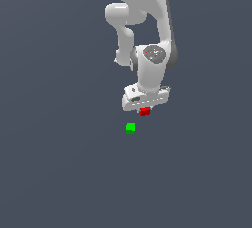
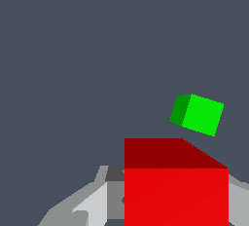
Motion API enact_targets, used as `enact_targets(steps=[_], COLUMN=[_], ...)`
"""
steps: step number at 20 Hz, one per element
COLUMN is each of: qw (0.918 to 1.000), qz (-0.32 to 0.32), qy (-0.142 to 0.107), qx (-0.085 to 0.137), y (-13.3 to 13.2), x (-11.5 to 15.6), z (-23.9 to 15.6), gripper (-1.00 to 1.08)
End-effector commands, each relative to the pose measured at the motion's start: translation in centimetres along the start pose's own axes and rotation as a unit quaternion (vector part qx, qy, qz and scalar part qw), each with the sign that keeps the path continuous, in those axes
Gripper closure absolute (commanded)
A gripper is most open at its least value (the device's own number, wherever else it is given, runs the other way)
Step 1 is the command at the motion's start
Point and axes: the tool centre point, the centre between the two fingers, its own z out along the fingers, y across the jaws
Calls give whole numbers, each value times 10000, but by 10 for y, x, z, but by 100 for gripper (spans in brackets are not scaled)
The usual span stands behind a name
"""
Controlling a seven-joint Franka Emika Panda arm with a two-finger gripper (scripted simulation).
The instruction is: Stack the red cube on top of the green cube.
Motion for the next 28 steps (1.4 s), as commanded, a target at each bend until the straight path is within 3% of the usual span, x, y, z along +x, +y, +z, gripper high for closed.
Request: enact_targets(steps=[1,8,19,25,26,28], qw=[10000,10000,10000,10000,10000,10000], qz=[0,0,0,0,0,0], qy=[0,-1,-4,-4,-4,-4], qx=[1,-2,-3,-3,-3,-3], y=[0,13,62,70,70,70], x=[0,5,24,28,28,28], z=[0,10,49,55,55,55], gripper=[108,108,108,108,-92,-92])
